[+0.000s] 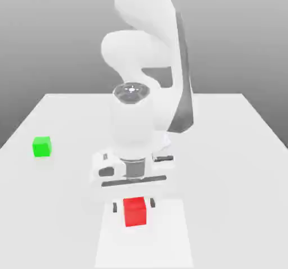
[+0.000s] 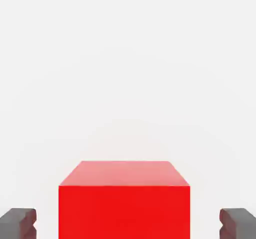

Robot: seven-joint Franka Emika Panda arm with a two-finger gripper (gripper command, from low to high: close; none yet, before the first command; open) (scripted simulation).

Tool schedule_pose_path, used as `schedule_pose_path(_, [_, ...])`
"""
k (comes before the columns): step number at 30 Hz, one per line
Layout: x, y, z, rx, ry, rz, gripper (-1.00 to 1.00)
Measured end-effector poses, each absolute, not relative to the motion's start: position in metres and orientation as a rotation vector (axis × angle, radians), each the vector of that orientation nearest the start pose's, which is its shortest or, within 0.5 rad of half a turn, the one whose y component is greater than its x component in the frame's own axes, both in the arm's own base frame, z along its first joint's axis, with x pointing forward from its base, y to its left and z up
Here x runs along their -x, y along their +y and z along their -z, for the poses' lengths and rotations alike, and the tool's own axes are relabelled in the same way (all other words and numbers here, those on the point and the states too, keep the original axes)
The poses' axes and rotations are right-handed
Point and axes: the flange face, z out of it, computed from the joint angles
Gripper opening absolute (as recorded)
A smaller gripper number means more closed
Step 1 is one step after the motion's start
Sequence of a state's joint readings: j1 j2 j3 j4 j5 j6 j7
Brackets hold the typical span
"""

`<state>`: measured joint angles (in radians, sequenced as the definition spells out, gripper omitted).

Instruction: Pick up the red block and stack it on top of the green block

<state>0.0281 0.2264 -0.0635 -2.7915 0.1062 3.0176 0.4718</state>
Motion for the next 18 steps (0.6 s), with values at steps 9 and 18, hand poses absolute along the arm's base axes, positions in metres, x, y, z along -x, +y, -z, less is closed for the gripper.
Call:
schedule_pose_path(9, [-0.371, -0.023, -0.162, 2.997, 0.941, 0.008, -1.0])
schedule_pose_path(18, [-0.364, -0.047, -0.211, 2.941, 1.104, 0.001, -1.0])
